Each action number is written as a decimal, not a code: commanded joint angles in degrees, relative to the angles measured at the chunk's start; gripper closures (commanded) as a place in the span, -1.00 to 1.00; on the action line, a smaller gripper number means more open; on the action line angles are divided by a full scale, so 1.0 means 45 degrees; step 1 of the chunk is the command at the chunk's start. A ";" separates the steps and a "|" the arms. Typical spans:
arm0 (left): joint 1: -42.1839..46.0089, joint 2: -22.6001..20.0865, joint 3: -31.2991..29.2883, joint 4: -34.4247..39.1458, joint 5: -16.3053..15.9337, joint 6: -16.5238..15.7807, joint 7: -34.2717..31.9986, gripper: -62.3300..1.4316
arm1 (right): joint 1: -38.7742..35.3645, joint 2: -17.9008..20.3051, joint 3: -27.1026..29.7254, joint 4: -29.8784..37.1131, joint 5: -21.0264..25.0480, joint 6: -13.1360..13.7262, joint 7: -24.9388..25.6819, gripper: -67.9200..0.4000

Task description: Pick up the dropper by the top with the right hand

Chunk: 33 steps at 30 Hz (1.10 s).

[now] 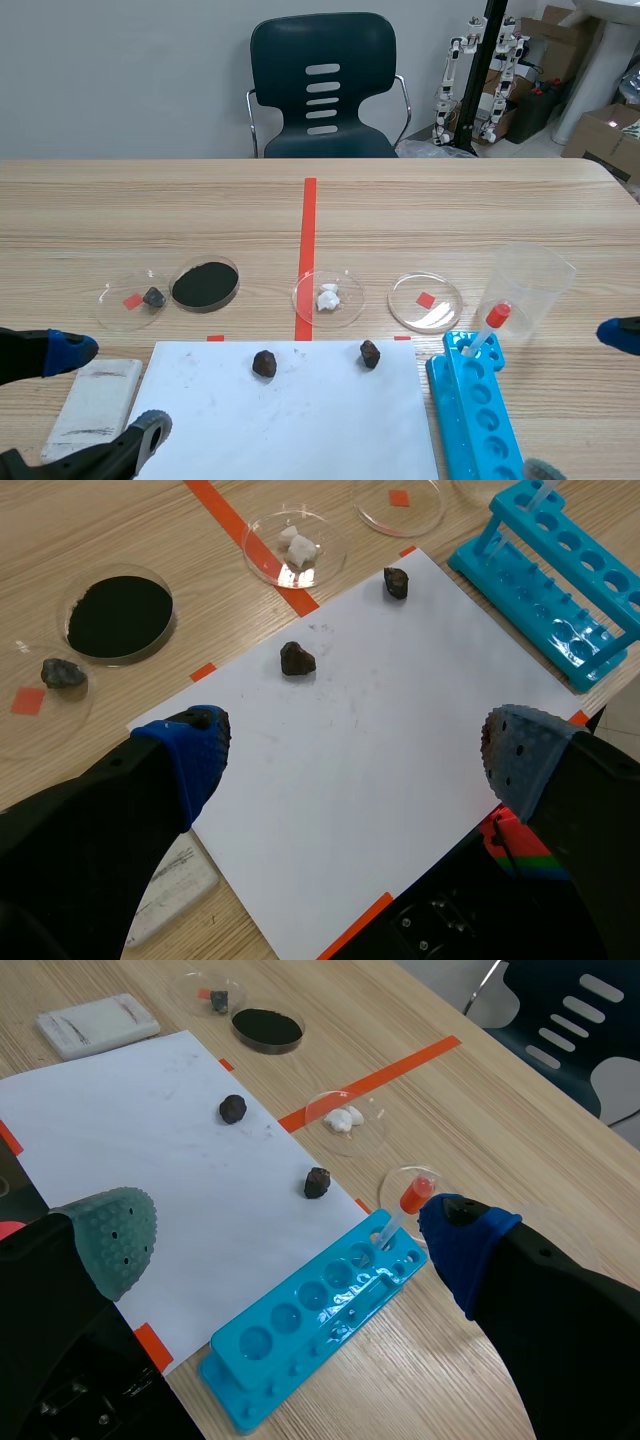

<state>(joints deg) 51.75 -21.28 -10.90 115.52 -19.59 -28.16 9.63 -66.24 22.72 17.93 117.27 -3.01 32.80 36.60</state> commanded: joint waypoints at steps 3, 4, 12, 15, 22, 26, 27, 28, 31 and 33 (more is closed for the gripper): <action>0.0097 0.0063 -0.0024 0.0335 -0.0175 -0.0024 -0.0185 -0.70 | 0.0083 0.0136 0.0024 0.0175 0.0185 -0.0039 0.0175 -0.61; 0.0097 0.0063 -0.0024 0.0335 -0.0175 -0.0024 -0.0185 -0.70 | 0.0083 0.0136 0.0029 0.0175 0.0185 -0.0039 0.0175 -0.61; 0.0097 0.0063 -0.0024 0.0335 -0.0175 -0.0024 -0.0185 -0.70 | 0.0083 0.0136 0.0024 0.0175 0.0185 -0.0034 0.0141 -0.61; 0.0097 0.0063 -0.0024 0.0335 -0.0175 -0.0024 -0.0185 -0.70 | 0.0087 0.0136 0.0024 0.0175 0.0180 -0.0039 0.0146 -0.61; 0.0097 0.0063 -0.0024 0.0335 -0.0175 -0.0024 -0.0185 -0.70 | 0.0151 0.0136 0.0029 0.0180 -0.0010 -0.0092 0.0355 -0.61; 0.0097 0.0063 -0.0024 0.0335 -0.0175 -0.0024 -0.0185 -0.70 | 0.0165 0.0136 0.0029 0.0180 -0.0005 -0.0083 0.0389 -0.61; 0.0097 0.0063 -0.0024 0.0335 -0.0175 -0.0024 -0.0185 -0.70 | 0.0189 0.0136 0.0029 0.0180 -0.0005 -0.0087 0.0364 -0.61; 0.0097 0.0063 -0.0024 0.0335 -0.0175 -0.0024 -0.0180 -0.70 | 0.0194 0.0136 0.0029 0.0180 -0.0005 -0.0087 0.0296 -0.61; 0.0097 0.0063 -0.0024 0.0335 -0.0180 -0.0024 -0.0185 -0.70 | 0.0335 0.0136 0.0024 0.0083 0.0058 -0.0078 0.0369 -0.61; 0.0097 0.0063 -0.0024 0.0335 -0.0180 -0.0024 -0.0185 -0.70 | 0.0544 0.0136 0.0024 -0.0262 0.0491 -0.0034 0.0782 -0.61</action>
<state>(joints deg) 51.75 -21.28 -10.90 115.52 -19.59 -28.16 9.63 -64.69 22.72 17.93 116.84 -2.52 32.60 38.44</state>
